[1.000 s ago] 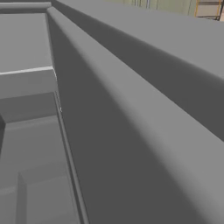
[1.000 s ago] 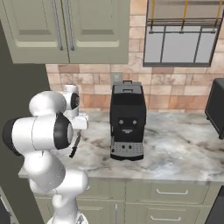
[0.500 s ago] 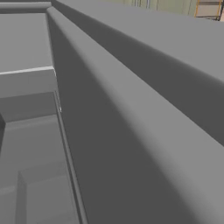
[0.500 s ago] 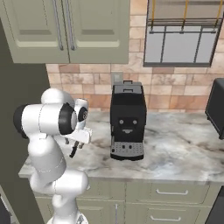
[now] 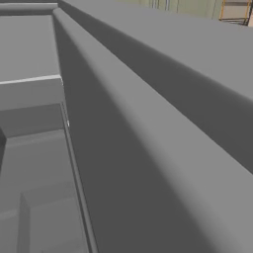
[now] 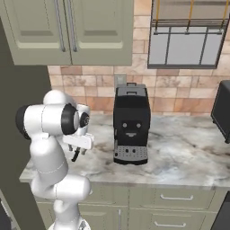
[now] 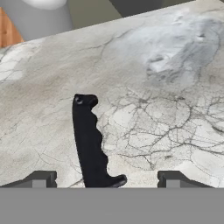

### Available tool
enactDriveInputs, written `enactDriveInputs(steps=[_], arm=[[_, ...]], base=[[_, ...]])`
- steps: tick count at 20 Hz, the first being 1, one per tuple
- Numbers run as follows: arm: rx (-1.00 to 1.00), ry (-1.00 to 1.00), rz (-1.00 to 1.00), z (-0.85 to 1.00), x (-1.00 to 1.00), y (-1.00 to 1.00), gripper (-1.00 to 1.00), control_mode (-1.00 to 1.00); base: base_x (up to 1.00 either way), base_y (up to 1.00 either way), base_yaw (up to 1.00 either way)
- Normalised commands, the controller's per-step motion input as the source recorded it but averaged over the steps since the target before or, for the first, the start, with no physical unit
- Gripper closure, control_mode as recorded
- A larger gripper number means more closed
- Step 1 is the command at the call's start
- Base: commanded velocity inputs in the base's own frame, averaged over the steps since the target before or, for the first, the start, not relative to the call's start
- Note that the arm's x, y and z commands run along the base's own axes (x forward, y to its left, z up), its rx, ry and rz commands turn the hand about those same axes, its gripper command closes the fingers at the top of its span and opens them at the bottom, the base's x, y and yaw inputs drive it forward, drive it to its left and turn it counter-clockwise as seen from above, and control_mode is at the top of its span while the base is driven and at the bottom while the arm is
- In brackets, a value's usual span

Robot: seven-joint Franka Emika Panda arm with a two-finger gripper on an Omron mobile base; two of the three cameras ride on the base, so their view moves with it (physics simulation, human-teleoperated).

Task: Retrieve the butter from the fridge and place it on a plate on the dining table. Then retrieve the butter knife by the fridge and place it near the plate.

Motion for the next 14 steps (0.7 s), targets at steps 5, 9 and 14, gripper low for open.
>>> enactDriveInputs(steps=[5,9,14], arm=[[-0.01,-0.03,0.00,-0.36,-0.33,-0.18,-1.00,-1.00],[0.00,-0.04,0.00,-0.40,-0.43,-0.22,-1.00,-1.00],[0.00,0.00,0.01,-0.46,-0.39,0.00,-1.00,-1.00]], base=[[0.00,0.00,0.00],[0.00,0.00,0.00],[0.00,0.00,0.00]])
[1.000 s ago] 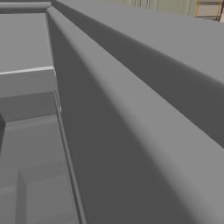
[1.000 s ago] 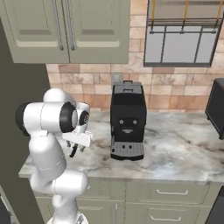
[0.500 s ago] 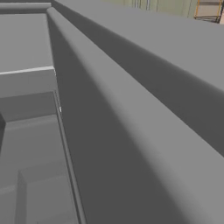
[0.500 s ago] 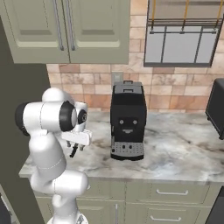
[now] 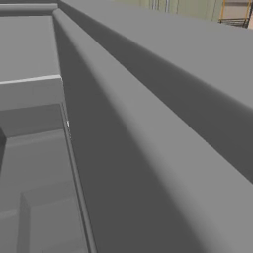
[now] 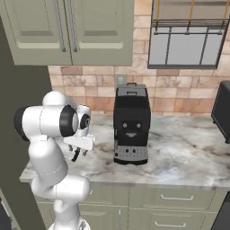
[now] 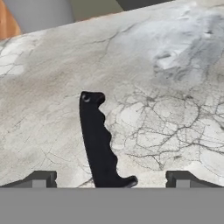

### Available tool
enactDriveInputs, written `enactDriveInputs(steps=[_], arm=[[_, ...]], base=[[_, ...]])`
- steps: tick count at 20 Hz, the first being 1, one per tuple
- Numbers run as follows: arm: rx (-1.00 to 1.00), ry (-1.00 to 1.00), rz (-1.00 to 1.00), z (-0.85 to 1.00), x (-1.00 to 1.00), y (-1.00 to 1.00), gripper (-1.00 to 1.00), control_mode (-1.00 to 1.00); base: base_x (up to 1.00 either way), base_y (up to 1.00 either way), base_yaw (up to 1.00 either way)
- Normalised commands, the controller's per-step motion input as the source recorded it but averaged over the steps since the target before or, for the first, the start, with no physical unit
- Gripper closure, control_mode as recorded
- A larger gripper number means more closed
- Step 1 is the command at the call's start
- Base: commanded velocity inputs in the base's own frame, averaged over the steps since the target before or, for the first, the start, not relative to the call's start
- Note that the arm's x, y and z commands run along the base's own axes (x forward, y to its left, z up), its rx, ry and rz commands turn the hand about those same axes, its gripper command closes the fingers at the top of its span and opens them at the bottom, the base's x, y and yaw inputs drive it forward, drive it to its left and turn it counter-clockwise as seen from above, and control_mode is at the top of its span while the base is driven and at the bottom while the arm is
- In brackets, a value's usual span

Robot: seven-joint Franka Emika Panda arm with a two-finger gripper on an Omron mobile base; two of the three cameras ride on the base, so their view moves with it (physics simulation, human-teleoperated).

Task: Retrieve the butter from the fridge and place it on a plate on the dining table. Then retrieve the butter knife by the fridge and place it near the plate.

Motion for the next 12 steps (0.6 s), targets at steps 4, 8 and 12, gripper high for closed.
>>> enactDriveInputs(steps=[4,8,12], arm=[[-0.06,0.04,0.00,-0.50,-0.16,0.09,1.00,-1.00],[-0.02,0.07,0.00,-0.21,-0.02,0.00,1.00,-1.00],[0.00,-0.01,0.02,0.00,-0.47,-0.17,1.00,-1.00]], base=[[0.00,0.00,0.00],[0.00,0.00,0.00],[0.00,0.00,0.00]])
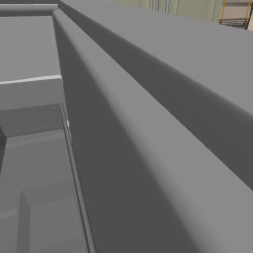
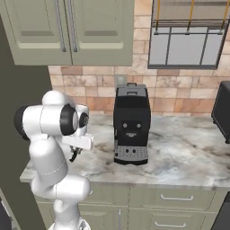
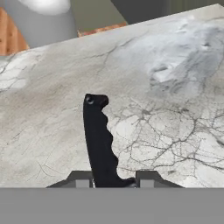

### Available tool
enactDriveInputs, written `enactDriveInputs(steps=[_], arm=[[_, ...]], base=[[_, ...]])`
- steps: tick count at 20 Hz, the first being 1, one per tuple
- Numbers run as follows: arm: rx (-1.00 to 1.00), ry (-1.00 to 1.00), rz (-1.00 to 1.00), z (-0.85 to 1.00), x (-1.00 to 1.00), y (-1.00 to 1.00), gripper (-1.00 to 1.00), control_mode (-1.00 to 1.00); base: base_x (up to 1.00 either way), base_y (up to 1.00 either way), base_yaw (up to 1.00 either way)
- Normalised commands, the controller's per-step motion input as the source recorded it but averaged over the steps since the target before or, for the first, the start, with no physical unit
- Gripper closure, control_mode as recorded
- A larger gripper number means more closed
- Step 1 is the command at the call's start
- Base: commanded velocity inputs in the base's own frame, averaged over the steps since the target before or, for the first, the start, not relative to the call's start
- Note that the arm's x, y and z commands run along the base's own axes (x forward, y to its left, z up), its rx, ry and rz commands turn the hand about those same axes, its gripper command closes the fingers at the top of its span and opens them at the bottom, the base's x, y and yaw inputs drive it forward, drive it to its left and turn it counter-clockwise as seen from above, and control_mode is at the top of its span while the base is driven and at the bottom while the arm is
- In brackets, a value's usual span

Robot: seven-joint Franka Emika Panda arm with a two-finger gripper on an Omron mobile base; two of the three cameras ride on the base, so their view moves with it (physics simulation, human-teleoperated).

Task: Retrieve the butter from the fridge and place it on a plate on the dining table. Then retrieve the butter knife by the fridge and place it near the plate.

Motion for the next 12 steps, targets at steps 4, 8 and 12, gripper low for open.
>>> enactDriveInputs(steps=[4,8,12], arm=[[0.00,-0.10,0.07,0.16,-0.57,-0.17,1.00,-1.00],[0.00,-0.14,0.09,0.71,-0.71,-0.11,1.00,-1.00],[-0.01,0.04,0.04,1.00,-0.39,-0.11,1.00,-1.00]], base=[[0.00,0.00,0.00],[0.00,0.00,0.00],[0.00,0.00,0.00]])
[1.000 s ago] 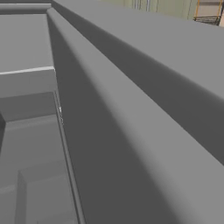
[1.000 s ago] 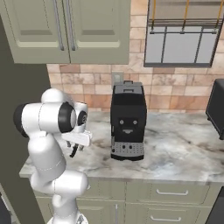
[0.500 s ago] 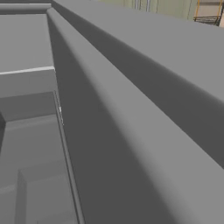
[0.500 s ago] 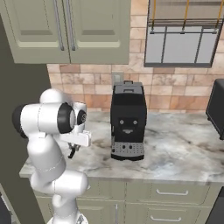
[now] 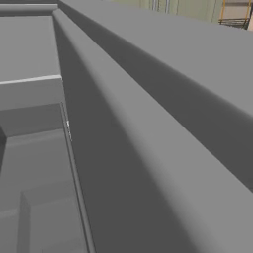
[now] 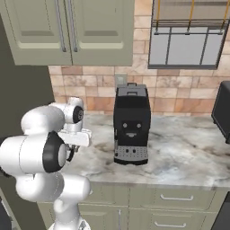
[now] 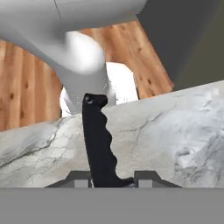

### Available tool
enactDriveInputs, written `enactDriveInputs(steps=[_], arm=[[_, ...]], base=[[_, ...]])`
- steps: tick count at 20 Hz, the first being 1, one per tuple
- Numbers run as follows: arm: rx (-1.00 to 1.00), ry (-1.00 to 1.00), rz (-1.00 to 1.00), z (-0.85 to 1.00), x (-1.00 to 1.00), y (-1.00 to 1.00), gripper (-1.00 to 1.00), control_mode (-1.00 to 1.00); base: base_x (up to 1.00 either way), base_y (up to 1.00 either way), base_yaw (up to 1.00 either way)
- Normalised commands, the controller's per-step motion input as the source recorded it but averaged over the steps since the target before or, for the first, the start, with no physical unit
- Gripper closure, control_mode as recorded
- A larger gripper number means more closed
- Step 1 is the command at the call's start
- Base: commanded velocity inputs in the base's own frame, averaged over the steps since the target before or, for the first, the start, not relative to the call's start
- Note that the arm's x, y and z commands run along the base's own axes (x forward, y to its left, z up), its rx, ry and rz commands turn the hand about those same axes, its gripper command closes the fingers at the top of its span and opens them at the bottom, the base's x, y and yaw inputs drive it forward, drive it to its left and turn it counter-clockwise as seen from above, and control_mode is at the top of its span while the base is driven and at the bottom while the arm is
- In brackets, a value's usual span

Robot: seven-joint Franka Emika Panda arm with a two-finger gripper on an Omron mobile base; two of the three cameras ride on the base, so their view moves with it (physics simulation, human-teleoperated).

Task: Retrieve the butter from the fridge and place it on a plate on the dining table. Then retrieve the butter knife by the fridge and place it near the plate.

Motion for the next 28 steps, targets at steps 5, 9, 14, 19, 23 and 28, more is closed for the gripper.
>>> enactDriveInputs(steps=[5,9,14,19,23,28], arm=[[-0.01,0.13,0.01,1.00,-0.49,-0.07,1.00,-1.00],[-0.02,0.09,0.00,1.00,-0.54,-0.08,1.00,-1.00],[0.00,0.00,0.00,0.92,-0.66,-0.22,1.00,-1.00],[0.00,0.00,0.00,0.66,-0.60,-0.21,1.00,-1.00],[0.00,0.00,0.00,0.57,-0.57,-0.29,1.00,-1.00],[0.00,0.00,0.00,0.42,-0.47,-0.16,1.00,1.00]], base=[[0.00,0.00,0.00],[0.00,0.00,0.00],[0.00,0.00,0.00],[0.00,0.00,0.00],[0.00,0.00,0.00],[-0.13,-0.04,0.00]])
